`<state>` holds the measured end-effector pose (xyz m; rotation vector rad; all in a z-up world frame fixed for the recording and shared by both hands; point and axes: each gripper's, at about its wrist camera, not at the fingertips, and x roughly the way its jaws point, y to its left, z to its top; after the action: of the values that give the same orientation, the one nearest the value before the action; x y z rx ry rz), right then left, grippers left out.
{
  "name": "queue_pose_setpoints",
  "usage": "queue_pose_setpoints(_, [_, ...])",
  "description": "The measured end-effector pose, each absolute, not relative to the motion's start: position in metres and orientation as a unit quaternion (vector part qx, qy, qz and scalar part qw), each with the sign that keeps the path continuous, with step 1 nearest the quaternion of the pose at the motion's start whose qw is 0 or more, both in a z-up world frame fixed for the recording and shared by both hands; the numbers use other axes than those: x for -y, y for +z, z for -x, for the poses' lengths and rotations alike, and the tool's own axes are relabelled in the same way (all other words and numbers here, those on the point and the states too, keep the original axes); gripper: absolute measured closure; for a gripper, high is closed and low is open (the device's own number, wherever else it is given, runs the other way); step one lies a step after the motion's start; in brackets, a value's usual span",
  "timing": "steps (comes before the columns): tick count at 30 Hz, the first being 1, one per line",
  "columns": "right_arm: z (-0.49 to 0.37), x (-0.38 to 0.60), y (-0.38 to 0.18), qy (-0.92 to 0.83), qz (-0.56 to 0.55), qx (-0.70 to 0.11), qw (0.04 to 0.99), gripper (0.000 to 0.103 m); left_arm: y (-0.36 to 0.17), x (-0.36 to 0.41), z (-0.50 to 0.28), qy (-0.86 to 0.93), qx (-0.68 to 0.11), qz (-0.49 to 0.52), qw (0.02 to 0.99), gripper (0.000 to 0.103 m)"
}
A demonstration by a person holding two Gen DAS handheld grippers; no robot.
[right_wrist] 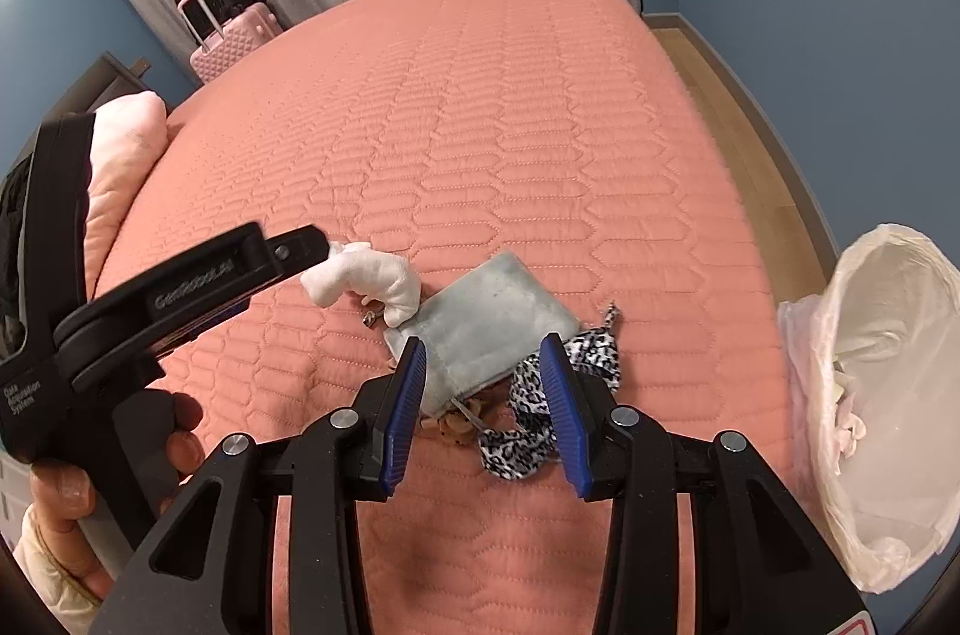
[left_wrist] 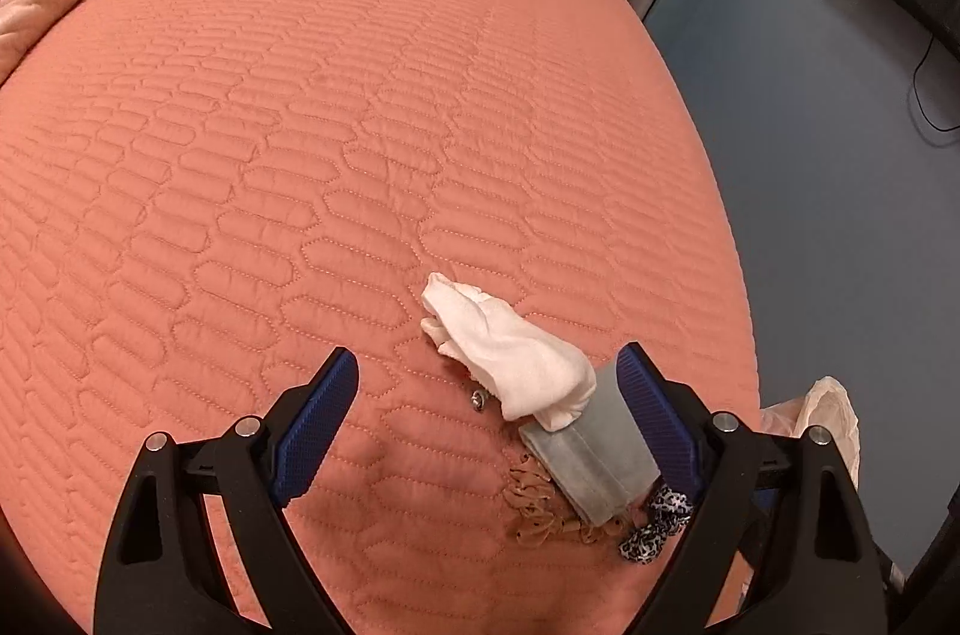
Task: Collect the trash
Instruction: 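Grasp the white glove with the left tool while the right grasps grey pouch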
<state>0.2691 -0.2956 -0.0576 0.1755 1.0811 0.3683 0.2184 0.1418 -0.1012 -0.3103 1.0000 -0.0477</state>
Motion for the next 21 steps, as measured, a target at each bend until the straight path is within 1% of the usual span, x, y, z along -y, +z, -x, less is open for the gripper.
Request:
queue_pose_setpoints(1, [-0.271,0.293,-0.061,0.176,-0.082,-0.514,0.836,0.064,-0.104,-0.141,-0.222,-0.022,-0.48,0.146,0.865,0.02])
queue_pose_setpoints(3, [-0.272,0.282,-0.068,0.184,-0.077,-0.521,0.83,0.064,-0.11,-0.14,-0.226,-0.025,-0.487,0.142,0.861,0.028])
queue_pose_setpoints(5, [-0.271,0.27,-0.076,0.192,-0.067,-0.528,0.825,0.064,-0.116,-0.139,-0.23,-0.035,-0.497,0.14,0.855,0.043])
queue_pose_setpoints(6, [-0.272,0.266,-0.08,0.195,-0.063,-0.531,0.822,0.064,-0.119,-0.14,-0.231,-0.037,-0.502,0.139,0.853,0.047])
queue_pose_setpoints(8, [-0.273,0.258,-0.089,0.199,-0.057,-0.538,0.817,0.064,-0.123,-0.141,-0.232,-0.044,-0.508,0.138,0.849,0.067])
queue_pose_setpoints(9, [-0.275,0.255,-0.093,0.2,-0.055,-0.542,0.814,0.064,-0.125,-0.142,-0.232,-0.046,-0.511,0.137,0.847,0.072])
queue_pose_setpoints(10, [-0.276,0.252,-0.097,0.2,-0.053,-0.547,0.811,0.064,-0.126,-0.143,-0.232,-0.047,-0.513,0.138,0.846,0.081])
queue_pose_setpoints(11, [-0.278,0.249,-0.101,0.2,-0.051,-0.551,0.809,0.064,-0.126,-0.145,-0.231,-0.049,-0.512,0.139,0.846,0.088])
queue_pose_setpoints(16, [-0.282,0.243,-0.116,0.198,-0.036,-0.563,0.802,0.064,-0.12,-0.153,-0.226,-0.054,-0.504,0.132,0.852,0.095])
queue_pose_setpoints(18, [-0.284,0.242,-0.118,0.194,-0.026,-0.562,0.803,0.07,-0.116,-0.152,-0.224,-0.053,-0.501,0.123,0.855,0.096])
queue_pose_setpoints(20, [-0.284,0.244,-0.117,0.192,-0.025,-0.562,0.804,0.081,-0.112,-0.151,-0.222,-0.056,-0.497,0.119,0.858,0.097])
queue_pose_setpoints(21, [-0.285,0.246,-0.115,0.194,-0.03,-0.561,0.804,0.085,-0.109,-0.15,-0.222,-0.057,-0.494,0.116,0.86,0.097])
